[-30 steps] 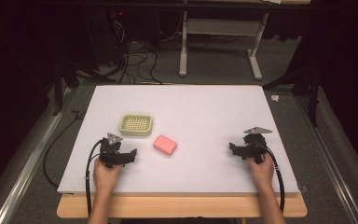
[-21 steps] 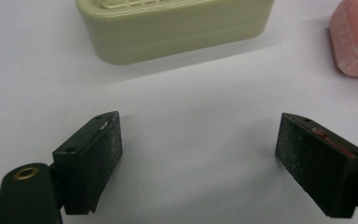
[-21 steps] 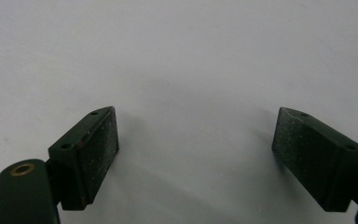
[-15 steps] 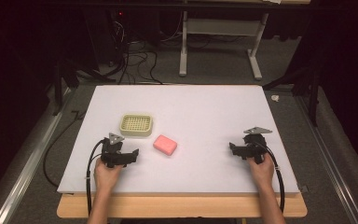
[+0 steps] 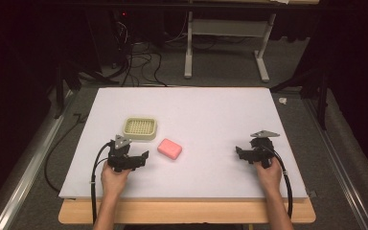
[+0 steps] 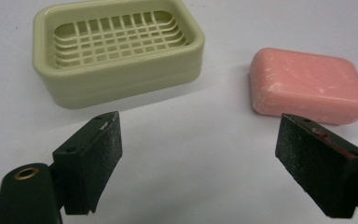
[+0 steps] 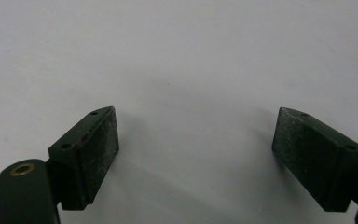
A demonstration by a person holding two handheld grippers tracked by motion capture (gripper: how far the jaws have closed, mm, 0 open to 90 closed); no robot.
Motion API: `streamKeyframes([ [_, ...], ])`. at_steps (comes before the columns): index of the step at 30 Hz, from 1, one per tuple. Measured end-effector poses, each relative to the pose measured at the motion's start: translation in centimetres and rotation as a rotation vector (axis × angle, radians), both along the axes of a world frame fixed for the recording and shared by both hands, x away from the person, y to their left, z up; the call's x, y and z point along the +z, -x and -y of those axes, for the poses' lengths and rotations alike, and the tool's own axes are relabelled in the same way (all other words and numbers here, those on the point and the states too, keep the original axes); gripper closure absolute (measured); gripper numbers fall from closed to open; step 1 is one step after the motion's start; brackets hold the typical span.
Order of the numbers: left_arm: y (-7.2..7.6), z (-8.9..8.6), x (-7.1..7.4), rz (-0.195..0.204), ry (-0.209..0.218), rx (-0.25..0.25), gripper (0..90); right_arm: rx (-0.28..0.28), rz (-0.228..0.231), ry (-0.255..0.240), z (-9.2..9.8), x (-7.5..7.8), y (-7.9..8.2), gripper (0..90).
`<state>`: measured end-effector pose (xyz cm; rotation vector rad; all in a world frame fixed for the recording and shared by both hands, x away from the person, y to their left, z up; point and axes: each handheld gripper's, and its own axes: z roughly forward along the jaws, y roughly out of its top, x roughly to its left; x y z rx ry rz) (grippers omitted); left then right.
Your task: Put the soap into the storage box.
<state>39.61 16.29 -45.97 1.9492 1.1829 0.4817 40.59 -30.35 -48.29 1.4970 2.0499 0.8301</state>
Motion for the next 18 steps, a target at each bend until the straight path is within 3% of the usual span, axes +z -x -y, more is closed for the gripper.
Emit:
streamKeyframes([
  [9,0.5,1.8,1.1,0.029,0.009,-0.049,15.3,0.001,0.001,0.001,0.0,0.0,0.0,15.1],
  [18,0.4,3.1,1.7,0.017,-0.011,-0.073,14.2,0.001,0.001,0.001,0.0,0.0,0.0,15.1],
])
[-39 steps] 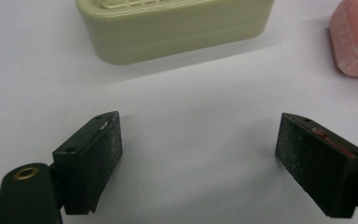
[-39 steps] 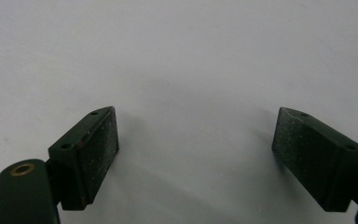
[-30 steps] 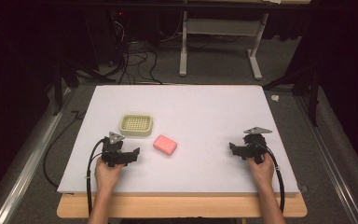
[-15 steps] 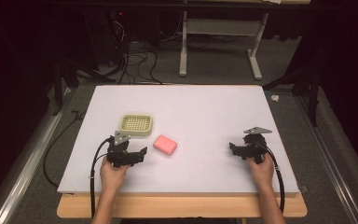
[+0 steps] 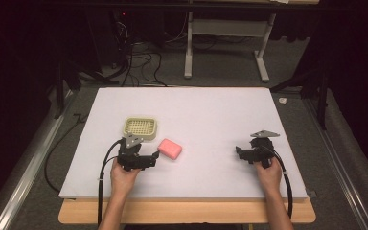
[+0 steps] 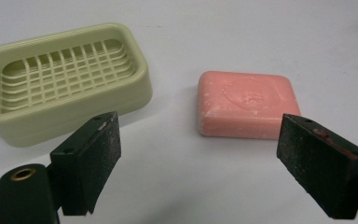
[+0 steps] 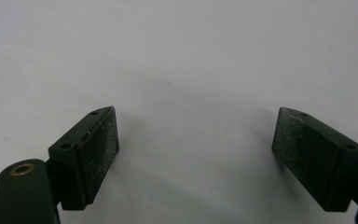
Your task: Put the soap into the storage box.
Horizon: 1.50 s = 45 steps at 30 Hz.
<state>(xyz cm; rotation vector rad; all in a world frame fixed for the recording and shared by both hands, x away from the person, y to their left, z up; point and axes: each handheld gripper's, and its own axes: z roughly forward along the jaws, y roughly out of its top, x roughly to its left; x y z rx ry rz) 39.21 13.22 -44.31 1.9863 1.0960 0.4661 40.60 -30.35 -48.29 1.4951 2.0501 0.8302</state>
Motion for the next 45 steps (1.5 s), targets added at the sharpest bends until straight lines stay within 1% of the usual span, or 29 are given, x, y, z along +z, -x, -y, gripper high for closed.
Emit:
streamKeyframes([
  [1,0.0,0.2,0.1,-0.002,-0.002,-0.005,13.4,0.0,-0.001,-0.001,0.0,0.0,0.0,15.1],
  [4,-0.2,0.8,0.2,-0.005,-0.009,0.0,12.7,0.0,0.0,0.0,0.0,0.0,0.0,15.1],
  [5,-0.3,1.1,0.2,-0.007,-0.017,-0.001,11.9,0.0,0.0,0.0,0.0,0.0,0.0,15.1],
  [6,-0.3,1.1,0.2,-0.007,-0.017,-0.001,11.7,0.0,0.0,0.0,0.0,0.0,0.0,15.1],
  [9,-0.6,2.0,0.2,-0.012,-0.025,-0.014,11.6,0.0,-0.001,-0.001,0.0,0.0,0.0,15.1],
  [12,-0.7,2.4,0.2,-0.012,-0.032,-0.018,11.4,0.0,0.0,0.0,0.0,0.0,0.0,15.1],
  [16,-1.0,3.2,0.3,-0.013,-0.037,-0.03,9.9,0.0,0.0,0.0,0.0,0.0,0.0,15.1],
  [18,-1.2,3.5,0.3,-0.008,-0.028,-0.032,8.9,0.0,0.0,0.0,0.0,0.0,0.0,15.1],
  [19,-1.4,3.8,0.2,-0.028,-0.026,-0.04,7.9,0.0,-0.001,-0.001,0.0,0.0,0.0,15.1],
  [20,-1.4,3.8,0.2,-0.028,-0.026,-0.04,7.6,0.0,-0.001,-0.001,0.0,0.0,0.0,15.1],
  [27,-2.2,5.0,-0.4,-0.061,-0.044,-0.049,4.3,0.0,0.0,0.0,0.0,0.0,0.0,15.1],
  [28,-2.2,5.0,-0.4,-0.061,-0.044,-0.049,3.8,0.0,0.0,0.0,0.0,0.0,0.0,15.1],
  [30,-2.5,5.3,-0.6,-0.064,-0.056,-0.051,3.8,0.0,0.0,0.0,0.0,0.0,0.0,15.1],
  [31,-2.6,5.6,-0.8,-0.072,-0.056,-0.051,3.7,0.0,-0.001,-0.001,0.0,0.0,0.0,15.1],
  [34,-2.8,6.0,-1.1,-0.08,-0.066,-0.053,3.3,0.0,0.0,0.0,0.0,0.0,0.0,15.1],
  [39,-3.2,6.9,-1.7,-0.088,-0.095,-0.052,4.0,-0.001,-0.001,-0.001,0.0,0.0,0.0,15.1],
  [42,-3.4,7.1,-2.0,-0.092,-0.107,-0.049,4.2,0.0,0.0,0.0,0.0,0.0,0.0,15.1],
  [45,-3.6,7.2,-2.3,-0.102,-0.109,-0.047,5.1,0.0,0.0,0.0,0.0,0.0,0.0,15.1],
])
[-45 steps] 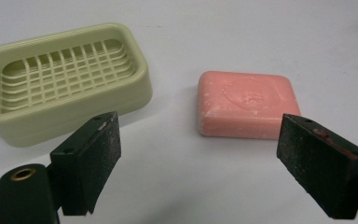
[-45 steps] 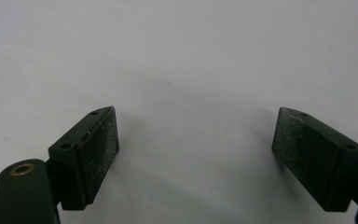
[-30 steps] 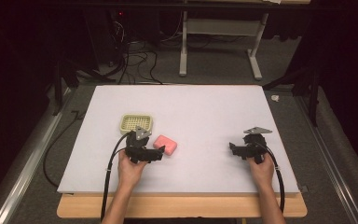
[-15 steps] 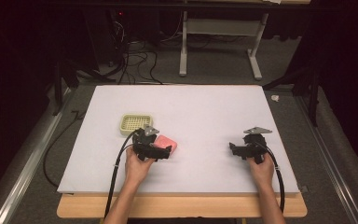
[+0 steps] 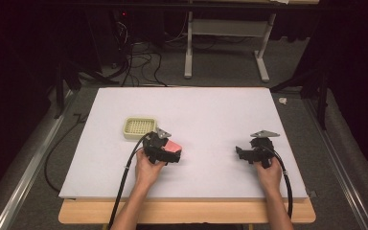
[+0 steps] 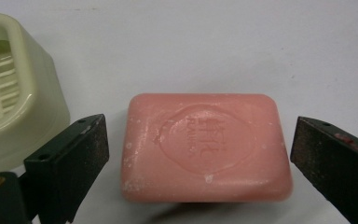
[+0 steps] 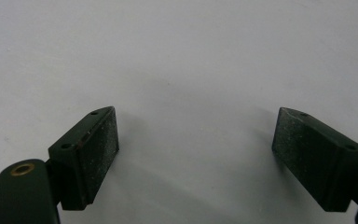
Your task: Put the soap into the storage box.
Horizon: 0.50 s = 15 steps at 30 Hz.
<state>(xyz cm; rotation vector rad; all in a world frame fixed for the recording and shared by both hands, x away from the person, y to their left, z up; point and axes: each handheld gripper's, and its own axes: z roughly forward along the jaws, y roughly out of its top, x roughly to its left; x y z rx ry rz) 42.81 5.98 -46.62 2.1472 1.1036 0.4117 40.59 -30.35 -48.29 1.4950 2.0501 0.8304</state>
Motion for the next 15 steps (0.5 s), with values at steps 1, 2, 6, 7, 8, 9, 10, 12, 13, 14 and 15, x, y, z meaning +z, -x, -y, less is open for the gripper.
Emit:
streamKeyframes([
  [1,0.0,0.0,0.0,0.0,0.0,0.0,5.3,0.0,0.0,0.0,0.0,0.0,0.0,15.1],
  [2,0.0,0.1,-0.1,-0.001,-0.003,0.0,5.8,0.0,0.0,0.0,0.0,0.0,0.0,15.1],
  [6,-0.2,0.4,-0.6,-0.01,-0.018,0.004,7.0,0.0,0.0,0.0,0.0,0.0,0.0,15.1],
  [7,-0.2,0.4,-0.7,-0.012,-0.022,0.004,7.7,0.0,-0.001,-0.001,0.0,0.0,0.0,15.1],
  [8,-0.2,0.5,-0.7,-0.013,-0.034,0.005,8.1,0.0,0.0,0.0,0.0,0.0,0.0,15.1],
  [9,-0.2,0.6,-0.8,-0.013,-0.044,0.006,8.9,0.0,0.0,0.0,0.0,0.0,0.0,15.1],
  [10,-0.2,0.7,-0.9,-0.013,-0.049,0.005,9.5,0.0,0.0,0.0,0.0,0.0,0.0,15.1],
  [12,-0.2,0.8,-1.0,-0.017,-0.051,0.001,10.3,0.0,0.0,0.0,0.0,0.0,0.0,15.1],
  [13,-0.2,0.8,-1.0,-0.019,-0.052,-0.001,10.9,0.0,0.0,0.0,0.0,0.0,0.0,15.1],
  [14,-0.2,0.9,-1.0,-0.017,-0.057,0.001,11.2,0.0,0.0,0.0,0.0,0.0,0.0,15.1],
  [15,-0.2,0.9,-1.0,-0.016,-0.06,0.003,11.7,0.0,0.0,0.0,0.0,0.0,0.0,15.1],
])
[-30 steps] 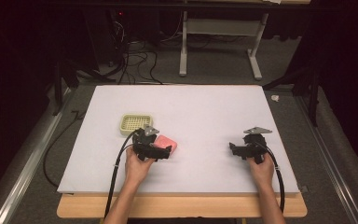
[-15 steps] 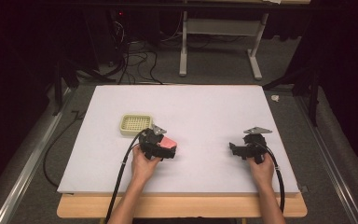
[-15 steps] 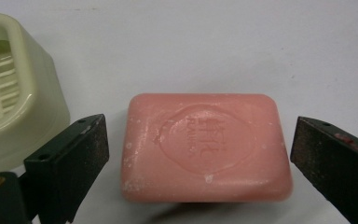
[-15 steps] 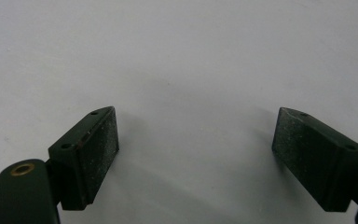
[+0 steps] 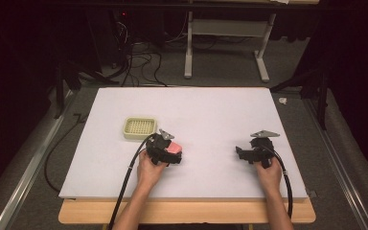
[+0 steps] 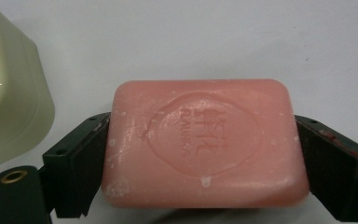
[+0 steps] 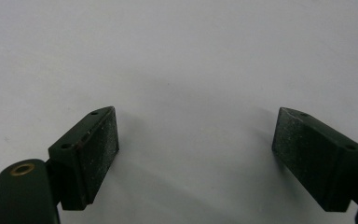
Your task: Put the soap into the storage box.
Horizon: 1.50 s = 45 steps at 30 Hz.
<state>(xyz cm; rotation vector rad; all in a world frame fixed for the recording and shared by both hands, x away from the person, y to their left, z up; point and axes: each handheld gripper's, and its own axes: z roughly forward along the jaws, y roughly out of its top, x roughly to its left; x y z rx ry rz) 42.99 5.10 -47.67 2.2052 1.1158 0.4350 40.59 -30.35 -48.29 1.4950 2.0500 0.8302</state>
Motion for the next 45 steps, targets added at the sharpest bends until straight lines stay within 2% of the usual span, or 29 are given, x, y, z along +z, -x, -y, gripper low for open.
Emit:
streamKeyframes([
  [10,0.2,-0.1,-0.1,0.008,0.006,0.007,13.7,0.001,0.001,0.0,0.0,0.0,0.0,15.1],
  [18,0.6,0.0,0.0,0.02,-0.004,-0.02,13.8,0.001,0.001,0.0,0.0,0.0,0.0,15.1],
  [24,0.9,-0.2,0.7,0.033,0.017,-0.022,13.8,0.002,0.001,0.0,0.0,0.0,0.0,15.1],
  [37,1.8,-2.5,2.7,0.071,0.065,0.006,13.8,0.0,0.0,0.0,0.0,0.0,0.0,15.2],
  [45,1.9,-4.0,3.5,0.075,0.099,0.039,13.8,0.0,-0.001,-0.001,0.0,0.0,0.0,15.1],
])
